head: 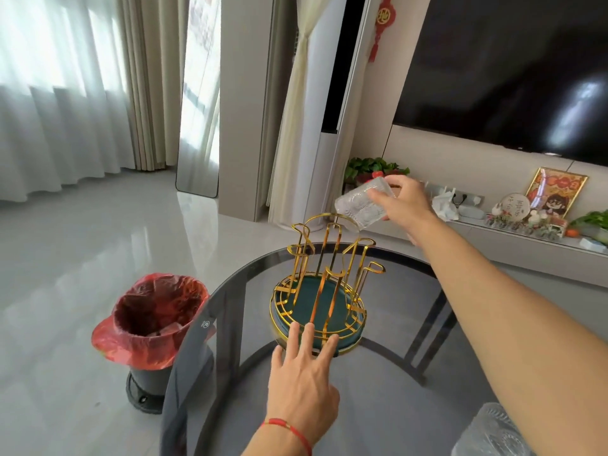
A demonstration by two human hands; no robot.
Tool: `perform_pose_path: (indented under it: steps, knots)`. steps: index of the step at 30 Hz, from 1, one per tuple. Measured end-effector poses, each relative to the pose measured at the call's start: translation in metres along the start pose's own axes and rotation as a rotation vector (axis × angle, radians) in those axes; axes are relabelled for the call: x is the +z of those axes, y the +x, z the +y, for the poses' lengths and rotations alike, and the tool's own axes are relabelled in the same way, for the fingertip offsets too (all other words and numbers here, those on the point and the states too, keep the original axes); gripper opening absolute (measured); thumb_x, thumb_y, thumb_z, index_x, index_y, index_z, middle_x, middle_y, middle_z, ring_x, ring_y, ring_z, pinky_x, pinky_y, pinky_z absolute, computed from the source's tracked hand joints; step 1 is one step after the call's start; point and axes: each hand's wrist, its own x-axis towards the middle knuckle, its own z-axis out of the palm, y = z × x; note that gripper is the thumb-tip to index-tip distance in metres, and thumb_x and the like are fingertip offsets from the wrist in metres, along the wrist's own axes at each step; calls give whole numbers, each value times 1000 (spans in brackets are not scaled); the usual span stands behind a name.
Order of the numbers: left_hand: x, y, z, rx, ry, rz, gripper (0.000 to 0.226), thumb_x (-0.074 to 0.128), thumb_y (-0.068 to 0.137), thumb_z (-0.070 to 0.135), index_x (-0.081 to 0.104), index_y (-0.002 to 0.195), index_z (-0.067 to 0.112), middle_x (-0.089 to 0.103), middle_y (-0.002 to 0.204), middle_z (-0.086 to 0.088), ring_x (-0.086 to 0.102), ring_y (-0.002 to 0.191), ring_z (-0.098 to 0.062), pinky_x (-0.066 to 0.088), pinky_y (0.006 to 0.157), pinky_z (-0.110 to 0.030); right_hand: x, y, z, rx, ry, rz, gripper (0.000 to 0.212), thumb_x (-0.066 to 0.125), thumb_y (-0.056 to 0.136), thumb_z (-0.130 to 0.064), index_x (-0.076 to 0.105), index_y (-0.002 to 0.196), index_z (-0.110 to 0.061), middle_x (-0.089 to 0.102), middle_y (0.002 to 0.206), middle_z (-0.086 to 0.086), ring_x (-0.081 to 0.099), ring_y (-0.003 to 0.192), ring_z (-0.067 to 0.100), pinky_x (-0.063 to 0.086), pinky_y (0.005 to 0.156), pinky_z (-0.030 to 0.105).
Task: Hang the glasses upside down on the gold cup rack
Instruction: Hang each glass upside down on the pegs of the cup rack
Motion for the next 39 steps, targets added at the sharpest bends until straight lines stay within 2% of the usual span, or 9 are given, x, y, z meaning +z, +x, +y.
perform_pose_path:
  steps: [5,9,12,16,21,25,33,36,39]
  knots:
    - [-1,5,6,0,3,-72,86,54,95,32,0,162,36,-8,173,-13,-18,156,-40,5,125,-61,14,16,12,-98,-35,-271,63,84,84,-23,61,143,-19,60,146,5,53,135,23,54,79,26]
    - [0,7,6,-5,4,-83,86,53,94,31,0,162,31,-11,172,-14,-19,155,-41,8,126,-60,26,17,20,-136,-78,-466,74,92,72,-21,64,141,-25,58,152,0,45,144,19,37,119,46]
    - [-1,7,9,-17,19,-110,87,52,94,32,-2,162,31,-13,172,-16,-20,155,-41,9,126,-60,37,17,23,-110,-89,-557,76,95,67,-13,67,137,-25,63,142,-6,49,137,14,38,112,35]
    - [-3,9,12,-25,60,-162,87,52,97,37,-6,162,31,-17,171,-16,-22,154,-42,6,126,-62,46,16,30,-83,-78,-606,66,93,68,-3,72,128,-22,74,119,-7,66,120,15,52,108,44]
    - [-3,7,12,-40,89,-171,88,51,96,38,-8,162,31,-18,171,-16,-23,154,-42,5,125,-63,44,13,27,-109,-115,-646,75,88,72,6,64,139,-18,69,134,6,63,129,26,58,101,41]
    - [-1,2,14,-53,93,-112,88,51,94,37,-4,162,31,-13,172,-16,-20,155,-41,8,125,-62,16,-9,30,-122,-160,-514,80,83,82,-2,52,152,-25,47,162,2,41,150,22,40,119,45]
    - [-7,-16,30,-25,151,10,80,58,94,31,16,161,25,13,169,-18,6,156,-41,26,120,-53,-84,-129,37,-45,-312,-202,25,68,94,-20,78,115,-27,77,118,-6,70,111,9,52,100,31]
    - [-6,-31,52,206,-121,109,72,64,85,14,40,153,21,42,154,-12,32,145,-31,34,115,-40,-115,-191,40,-19,-264,-77,23,66,92,-19,80,109,-26,80,107,-8,72,100,4,55,93,27]
    - [-4,-47,85,330,-535,-32,76,71,78,12,47,149,22,54,144,-3,49,133,-20,42,110,-30,-136,-255,45,-16,-135,136,24,65,91,-13,81,101,-28,79,100,-15,73,91,1,55,82,15]
